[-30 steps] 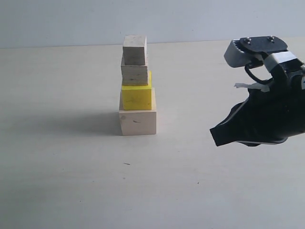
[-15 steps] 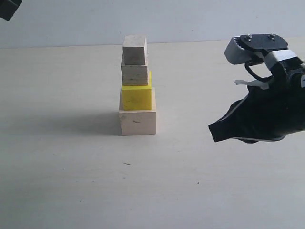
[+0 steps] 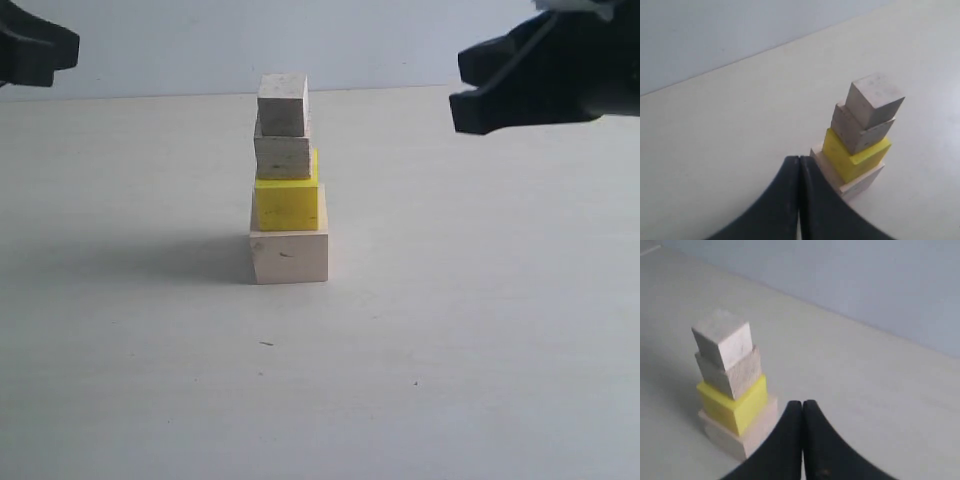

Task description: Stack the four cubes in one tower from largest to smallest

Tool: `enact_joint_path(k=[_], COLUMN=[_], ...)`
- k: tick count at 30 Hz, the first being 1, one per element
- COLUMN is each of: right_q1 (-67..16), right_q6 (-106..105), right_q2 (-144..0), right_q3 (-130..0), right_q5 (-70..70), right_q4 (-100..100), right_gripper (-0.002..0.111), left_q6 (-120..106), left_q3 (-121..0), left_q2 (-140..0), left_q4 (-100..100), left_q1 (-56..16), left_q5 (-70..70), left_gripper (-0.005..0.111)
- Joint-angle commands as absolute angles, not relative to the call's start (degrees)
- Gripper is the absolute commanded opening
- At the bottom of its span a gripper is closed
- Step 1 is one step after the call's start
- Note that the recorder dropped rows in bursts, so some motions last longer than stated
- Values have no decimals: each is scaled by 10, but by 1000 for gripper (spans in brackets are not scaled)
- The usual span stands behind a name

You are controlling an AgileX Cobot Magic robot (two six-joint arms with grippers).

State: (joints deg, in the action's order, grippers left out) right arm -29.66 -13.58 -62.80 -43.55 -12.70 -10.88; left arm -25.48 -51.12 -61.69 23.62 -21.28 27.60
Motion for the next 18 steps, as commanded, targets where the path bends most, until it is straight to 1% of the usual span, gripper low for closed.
enact_joint_path(k=[1, 10, 18], right_q1=[-295, -295, -295], right_q6=[-135, -135, -126], right_q2=[-594, -530, -413], right_q3=[-444, -444, -444], right_q5=[-113, -124, -86], right_q4=[-103, -104, -101], right_gripper=[0, 0, 0], left_q6=[-267, -266, -284], left_q3=[-423, -303, -275], left_q2=[-545, -402, -266], left_q4=[278, 300, 293], left_q1=[-211, -211, -211], left_q5=[208, 190, 136], left_gripper=[0, 0, 0])
